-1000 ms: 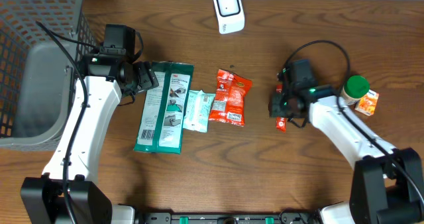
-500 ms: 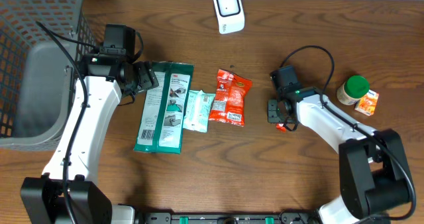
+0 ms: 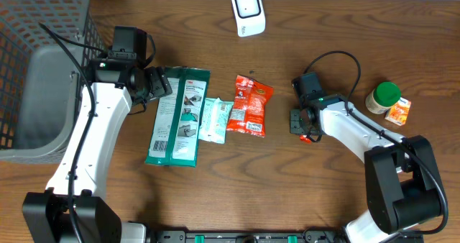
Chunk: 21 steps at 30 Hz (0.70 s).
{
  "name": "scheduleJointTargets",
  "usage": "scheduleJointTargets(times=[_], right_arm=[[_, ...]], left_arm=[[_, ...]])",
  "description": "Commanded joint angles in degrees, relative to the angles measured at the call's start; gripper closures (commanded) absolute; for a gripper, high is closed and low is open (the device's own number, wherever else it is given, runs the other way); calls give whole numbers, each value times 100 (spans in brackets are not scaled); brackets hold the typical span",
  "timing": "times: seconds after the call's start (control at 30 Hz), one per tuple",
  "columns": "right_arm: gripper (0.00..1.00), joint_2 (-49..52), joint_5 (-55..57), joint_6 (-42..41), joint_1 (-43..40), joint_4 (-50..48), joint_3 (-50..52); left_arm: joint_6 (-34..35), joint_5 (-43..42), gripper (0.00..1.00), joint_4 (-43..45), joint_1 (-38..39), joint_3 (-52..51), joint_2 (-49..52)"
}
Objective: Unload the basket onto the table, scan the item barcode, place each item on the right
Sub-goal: 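Grasp the Nescafe stick by its end with the right gripper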
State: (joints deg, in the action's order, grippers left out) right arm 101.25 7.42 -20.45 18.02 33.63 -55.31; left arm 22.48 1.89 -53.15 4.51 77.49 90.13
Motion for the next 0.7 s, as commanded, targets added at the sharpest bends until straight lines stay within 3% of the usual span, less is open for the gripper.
scheduleJointTargets(times=[0.0, 0.2, 0.33, 0.67], right_arm=[[76, 109, -22, -33, 42, 37, 50], [75, 111, -22, -33, 39, -94, 225], [99, 109, -22, -7, 37, -249, 372], [99, -612, -83, 282, 39, 743, -291]], left_arm=[[-31, 74, 14, -17, -22, 94, -24], [-33, 74, 14, -17, -22, 94, -24], [-31, 72, 14, -17, -22, 94, -24], [-31, 74, 14, -17, -22, 94, -24]])
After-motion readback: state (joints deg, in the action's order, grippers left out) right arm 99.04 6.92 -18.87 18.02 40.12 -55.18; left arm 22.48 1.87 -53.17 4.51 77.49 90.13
